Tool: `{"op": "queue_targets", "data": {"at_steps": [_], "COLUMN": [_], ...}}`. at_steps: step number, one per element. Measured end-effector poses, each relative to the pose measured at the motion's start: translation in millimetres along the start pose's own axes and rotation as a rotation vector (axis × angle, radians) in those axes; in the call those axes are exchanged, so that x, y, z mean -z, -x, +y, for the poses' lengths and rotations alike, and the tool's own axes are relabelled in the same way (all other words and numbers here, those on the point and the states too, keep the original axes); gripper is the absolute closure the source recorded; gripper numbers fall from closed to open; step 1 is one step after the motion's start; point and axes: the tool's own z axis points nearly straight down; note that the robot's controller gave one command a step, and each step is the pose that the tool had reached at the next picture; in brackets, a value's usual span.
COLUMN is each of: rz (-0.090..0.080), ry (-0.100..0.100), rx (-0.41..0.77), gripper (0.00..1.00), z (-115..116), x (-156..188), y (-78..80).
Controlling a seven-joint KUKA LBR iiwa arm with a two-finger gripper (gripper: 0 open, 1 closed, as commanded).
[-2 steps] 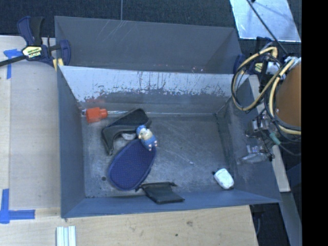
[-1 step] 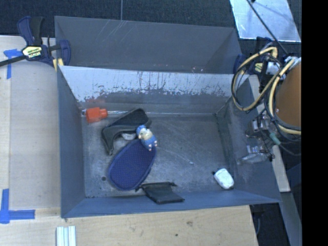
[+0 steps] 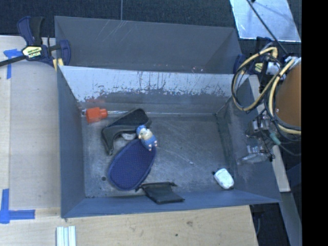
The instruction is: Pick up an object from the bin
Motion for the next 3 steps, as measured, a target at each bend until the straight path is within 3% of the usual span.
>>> {"op": "queue_targets", "data": {"at_steps": [3], "rz": [0.000], "ry": [0.002], "rx": [0.000], "gripper": [1.00], "z": [0.2], "x": [0.0], "y": [-0.2]}}
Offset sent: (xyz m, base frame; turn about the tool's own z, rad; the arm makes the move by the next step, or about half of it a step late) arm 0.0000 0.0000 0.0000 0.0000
